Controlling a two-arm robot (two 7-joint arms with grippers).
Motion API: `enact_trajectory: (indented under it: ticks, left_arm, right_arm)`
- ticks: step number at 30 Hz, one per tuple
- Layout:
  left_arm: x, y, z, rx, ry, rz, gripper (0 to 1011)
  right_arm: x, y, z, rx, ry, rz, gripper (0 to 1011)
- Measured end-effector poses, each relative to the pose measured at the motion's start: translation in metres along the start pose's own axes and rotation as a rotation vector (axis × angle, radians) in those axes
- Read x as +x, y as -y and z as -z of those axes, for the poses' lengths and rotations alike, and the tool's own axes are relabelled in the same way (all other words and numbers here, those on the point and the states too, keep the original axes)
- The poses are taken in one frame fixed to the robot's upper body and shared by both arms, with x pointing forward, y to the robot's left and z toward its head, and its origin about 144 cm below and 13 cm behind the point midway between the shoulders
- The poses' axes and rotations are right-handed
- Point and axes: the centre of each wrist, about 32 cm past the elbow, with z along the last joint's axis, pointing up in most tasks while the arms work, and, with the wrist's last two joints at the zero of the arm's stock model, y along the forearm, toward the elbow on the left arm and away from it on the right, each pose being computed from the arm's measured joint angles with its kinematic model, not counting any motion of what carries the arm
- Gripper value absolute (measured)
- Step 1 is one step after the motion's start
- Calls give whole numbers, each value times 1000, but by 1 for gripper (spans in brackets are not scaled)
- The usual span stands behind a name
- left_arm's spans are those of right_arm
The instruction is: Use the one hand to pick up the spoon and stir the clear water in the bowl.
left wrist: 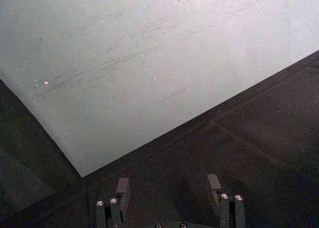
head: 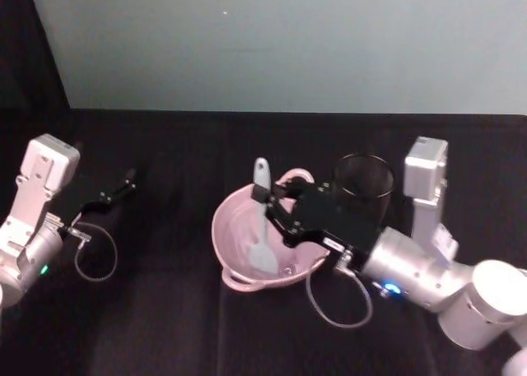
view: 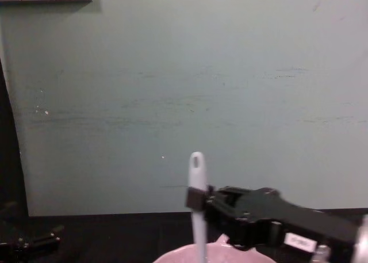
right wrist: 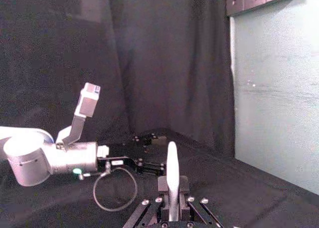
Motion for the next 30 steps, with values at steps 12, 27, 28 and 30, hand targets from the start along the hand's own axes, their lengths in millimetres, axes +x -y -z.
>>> enact_trajectory:
  ticks: [12, 27, 28, 30]
  left_arm:
    - [0, 0, 0, 0, 0, 0, 1011]
    - [0, 0, 0, 0, 0, 0, 1011]
    - [0, 0, 0, 0, 0, 0, 1011]
    - [0, 0, 0, 0, 0, 0, 1011]
  right_arm:
    - [12, -45, 12, 75, 55, 64, 116]
    - [49, -22, 9, 53, 167, 211, 116]
    - [49, -20, 7, 51, 168, 206, 116]
    - [47, -11, 4, 43, 166, 190, 116]
